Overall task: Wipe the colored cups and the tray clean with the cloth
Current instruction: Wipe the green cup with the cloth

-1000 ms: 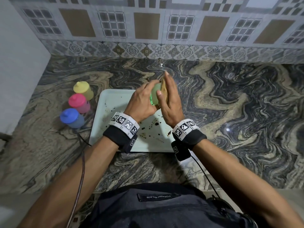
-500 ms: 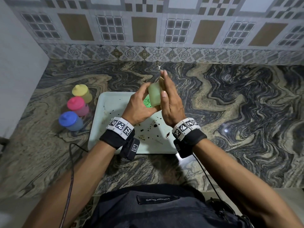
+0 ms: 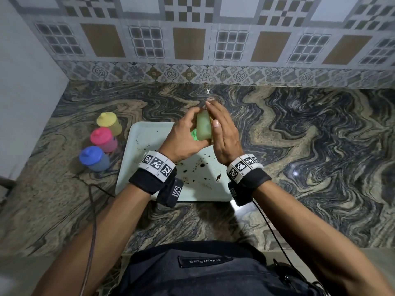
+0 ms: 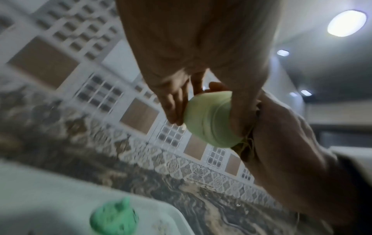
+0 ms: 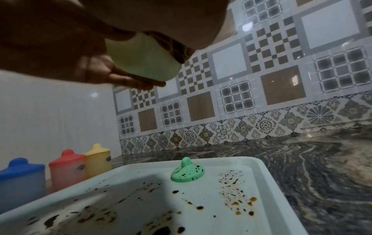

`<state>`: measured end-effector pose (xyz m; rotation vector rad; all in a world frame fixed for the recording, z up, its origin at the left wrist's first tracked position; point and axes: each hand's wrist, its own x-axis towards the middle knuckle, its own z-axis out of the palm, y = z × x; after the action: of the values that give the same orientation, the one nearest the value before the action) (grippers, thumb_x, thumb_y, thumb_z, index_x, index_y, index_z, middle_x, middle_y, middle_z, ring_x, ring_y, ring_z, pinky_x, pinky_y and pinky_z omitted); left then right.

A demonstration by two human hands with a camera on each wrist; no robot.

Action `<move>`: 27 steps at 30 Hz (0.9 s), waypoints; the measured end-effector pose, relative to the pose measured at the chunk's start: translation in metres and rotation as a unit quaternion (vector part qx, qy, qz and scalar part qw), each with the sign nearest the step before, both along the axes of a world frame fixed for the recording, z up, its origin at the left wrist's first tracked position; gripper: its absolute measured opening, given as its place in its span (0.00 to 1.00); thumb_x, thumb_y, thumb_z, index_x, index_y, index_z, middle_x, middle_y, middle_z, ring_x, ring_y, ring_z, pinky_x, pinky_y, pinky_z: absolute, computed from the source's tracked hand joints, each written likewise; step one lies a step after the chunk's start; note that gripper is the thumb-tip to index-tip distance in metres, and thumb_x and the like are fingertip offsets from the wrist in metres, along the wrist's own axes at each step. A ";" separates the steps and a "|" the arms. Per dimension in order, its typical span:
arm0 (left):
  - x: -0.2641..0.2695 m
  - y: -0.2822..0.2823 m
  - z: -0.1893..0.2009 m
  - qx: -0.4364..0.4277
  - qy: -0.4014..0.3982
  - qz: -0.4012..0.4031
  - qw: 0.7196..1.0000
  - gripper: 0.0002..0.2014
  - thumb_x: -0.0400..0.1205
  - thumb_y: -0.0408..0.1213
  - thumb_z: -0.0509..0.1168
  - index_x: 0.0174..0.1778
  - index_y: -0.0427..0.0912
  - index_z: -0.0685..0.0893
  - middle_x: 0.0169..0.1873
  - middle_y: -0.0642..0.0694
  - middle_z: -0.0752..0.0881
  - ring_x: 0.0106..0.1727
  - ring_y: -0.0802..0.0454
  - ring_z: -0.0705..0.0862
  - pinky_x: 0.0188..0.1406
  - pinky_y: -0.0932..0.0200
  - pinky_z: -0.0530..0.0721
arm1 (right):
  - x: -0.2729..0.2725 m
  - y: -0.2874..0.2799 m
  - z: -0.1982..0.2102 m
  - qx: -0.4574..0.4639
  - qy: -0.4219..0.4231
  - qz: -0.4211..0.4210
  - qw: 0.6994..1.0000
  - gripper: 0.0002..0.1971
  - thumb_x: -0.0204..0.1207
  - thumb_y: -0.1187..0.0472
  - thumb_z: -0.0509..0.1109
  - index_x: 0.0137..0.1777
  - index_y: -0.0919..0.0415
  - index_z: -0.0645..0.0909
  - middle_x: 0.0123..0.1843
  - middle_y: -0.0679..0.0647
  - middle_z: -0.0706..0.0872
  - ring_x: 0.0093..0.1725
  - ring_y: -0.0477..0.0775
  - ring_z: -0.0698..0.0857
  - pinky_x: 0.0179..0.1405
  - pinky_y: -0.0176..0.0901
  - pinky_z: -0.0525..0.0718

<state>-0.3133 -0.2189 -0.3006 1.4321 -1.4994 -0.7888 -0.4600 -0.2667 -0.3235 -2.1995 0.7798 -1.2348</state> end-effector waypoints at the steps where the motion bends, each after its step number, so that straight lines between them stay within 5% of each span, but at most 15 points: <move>1: -0.001 -0.001 0.003 -0.023 -0.066 0.009 0.998 0.39 0.65 0.45 0.79 0.73 0.44 0.73 0.60 0.48 0.86 0.60 0.54 0.86 0.63 0.51 0.84 | 0.001 0.001 0.000 -0.005 0.001 0.003 1.000 0.24 0.88 0.64 0.48 0.79 0.71 0.71 0.81 0.64 0.73 0.84 0.58 0.68 0.83 0.59 0.67; 4: 0.000 -0.002 0.010 -0.074 -0.149 0.023 0.986 0.40 0.64 0.52 0.77 0.73 0.43 0.74 0.61 0.46 0.86 0.59 0.51 0.86 0.62 0.52 0.83 | 0.001 0.004 0.000 0.007 -0.030 0.008 1.000 0.25 0.87 0.64 0.47 0.80 0.72 0.69 0.82 0.65 0.70 0.84 0.60 0.66 0.82 0.64 0.66; 9: -0.004 -0.002 0.001 -0.019 0.098 0.009 0.995 0.39 0.63 0.40 0.84 0.68 0.41 0.73 0.62 0.43 0.84 0.64 0.52 0.84 0.67 0.48 0.83 | 0.004 0.005 0.006 0.117 -0.143 -0.017 0.983 0.26 0.89 0.57 0.46 0.83 0.69 0.66 0.83 0.61 0.70 0.84 0.55 0.67 0.83 0.59 0.66; 12: -0.002 -0.003 0.006 -0.030 -0.018 0.014 0.999 0.38 0.65 0.48 0.80 0.69 0.42 0.75 0.64 0.47 0.83 0.66 0.55 0.82 0.69 0.48 0.80 | 0.006 0.008 0.010 0.097 -0.142 -0.024 0.985 0.24 0.88 0.66 0.48 0.82 0.72 0.66 0.84 0.64 0.68 0.85 0.53 0.64 0.85 0.48 0.63; 14: -0.001 -0.002 0.016 -0.096 -0.122 0.037 0.987 0.38 0.67 0.47 0.77 0.74 0.43 0.74 0.66 0.46 0.80 0.67 0.55 0.79 0.72 0.55 0.76 | 0.007 0.009 0.014 0.065 -0.127 -0.009 0.990 0.24 0.86 0.69 0.49 0.81 0.75 0.66 0.84 0.67 0.67 0.86 0.57 0.63 0.85 0.50 0.61; 16: -0.007 0.001 0.025 -0.153 -0.158 0.049 0.974 0.41 0.70 0.41 0.76 0.80 0.45 0.67 0.68 0.43 0.79 0.68 0.54 0.79 0.72 0.61 0.75 | 0.008 0.009 0.019 0.024 -0.098 0.003 0.995 0.24 0.87 0.67 0.49 0.81 0.77 0.65 0.84 0.69 0.65 0.86 0.60 0.62 0.86 0.53 0.61; 18: -0.011 0.003 0.028 -0.187 -0.160 0.049 0.968 0.37 0.71 0.39 0.76 0.77 0.41 0.71 0.68 0.42 0.81 0.67 0.51 0.81 0.69 0.56 0.80 | 0.007 0.007 0.023 0.002 -0.097 0.003 0.995 0.25 0.86 0.65 0.48 0.80 0.77 0.66 0.83 0.70 0.66 0.86 0.59 0.63 0.85 0.55 0.62; 24: -0.007 0.005 0.018 -0.034 0.142 -0.012 0.989 0.40 0.68 0.34 0.81 0.74 0.37 0.70 0.66 0.40 0.82 0.67 0.49 0.83 0.68 0.45 0.82 | 0.007 0.005 0.026 0.029 -0.132 -0.004 0.991 0.25 0.87 0.64 0.47 0.78 0.76 0.71 0.80 0.67 0.72 0.83 0.57 0.69 0.82 0.53 0.67; 27: -0.006 0.001 0.020 -0.033 0.035 0.014 0.999 0.41 0.67 0.45 0.79 0.75 0.38 0.73 0.66 0.43 0.83 0.65 0.54 0.84 0.68 0.50 0.82 | 0.010 0.006 0.027 0.013 -0.113 -0.010 0.993 0.23 0.85 0.70 0.50 0.77 0.77 0.71 0.80 0.67 0.73 0.82 0.58 0.69 0.82 0.59 0.67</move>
<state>-0.3194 -0.2174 -0.2802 1.3598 -1.4364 -0.7574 -0.4505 -0.2603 -0.2965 -1.9921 0.7219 -1.4443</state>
